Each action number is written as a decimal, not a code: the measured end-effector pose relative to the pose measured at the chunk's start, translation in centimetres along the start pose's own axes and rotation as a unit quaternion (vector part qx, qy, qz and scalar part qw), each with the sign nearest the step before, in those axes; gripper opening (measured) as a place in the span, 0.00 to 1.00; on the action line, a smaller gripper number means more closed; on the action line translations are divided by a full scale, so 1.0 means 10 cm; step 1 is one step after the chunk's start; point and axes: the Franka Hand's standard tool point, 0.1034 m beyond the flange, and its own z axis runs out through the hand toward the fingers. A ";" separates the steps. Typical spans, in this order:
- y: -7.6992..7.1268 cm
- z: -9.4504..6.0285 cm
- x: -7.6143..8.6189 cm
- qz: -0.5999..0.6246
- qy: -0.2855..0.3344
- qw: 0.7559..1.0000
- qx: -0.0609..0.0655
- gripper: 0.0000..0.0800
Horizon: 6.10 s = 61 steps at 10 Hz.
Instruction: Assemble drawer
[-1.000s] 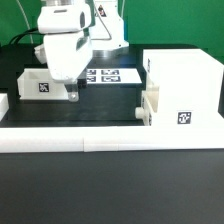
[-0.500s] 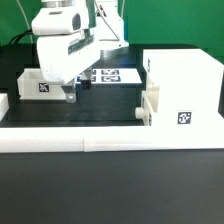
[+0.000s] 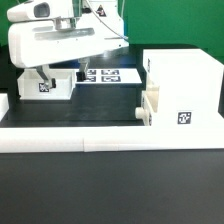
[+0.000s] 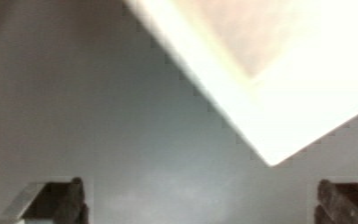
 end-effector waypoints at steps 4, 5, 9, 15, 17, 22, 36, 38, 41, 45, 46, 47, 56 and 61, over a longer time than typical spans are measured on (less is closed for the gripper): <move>-0.05 -0.12 -0.05 0.116 0.003 0.993 -0.010 0.81; -0.05 -0.12 -0.06 0.153 0.003 0.988 -0.009 0.81; -0.10 -0.15 -0.10 0.238 0.010 0.971 -0.019 0.81; -0.48 -0.10 -0.42 0.248 -0.014 0.969 -0.008 0.81; -0.47 -0.10 -0.41 0.247 -0.012 0.969 -0.009 0.81; -0.60 -0.06 -0.32 0.252 -0.025 0.967 0.007 0.81; -0.66 0.18 -0.39 0.286 -0.029 0.958 0.007 0.81; -0.64 0.16 -0.45 0.325 -0.029 0.945 -0.002 0.81; -0.64 0.20 -0.50 0.344 -0.026 0.938 -0.014 0.81; -0.63 0.22 -0.50 0.342 -0.021 0.939 -0.019 0.78; -0.63 0.22 -0.51 0.342 -0.022 0.939 -0.019 0.56; -0.63 0.22 -0.50 0.342 -0.022 0.939 -0.019 0.34; -0.65 0.21 -0.47 0.334 -0.021 0.942 -0.018 0.05; -0.69 0.01 0.04 0.269 -0.031 0.963 0.008 0.05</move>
Offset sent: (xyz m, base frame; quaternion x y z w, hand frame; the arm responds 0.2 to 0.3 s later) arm 0.0000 0.0000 0.0000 0.0000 0.0000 0.1938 0.9810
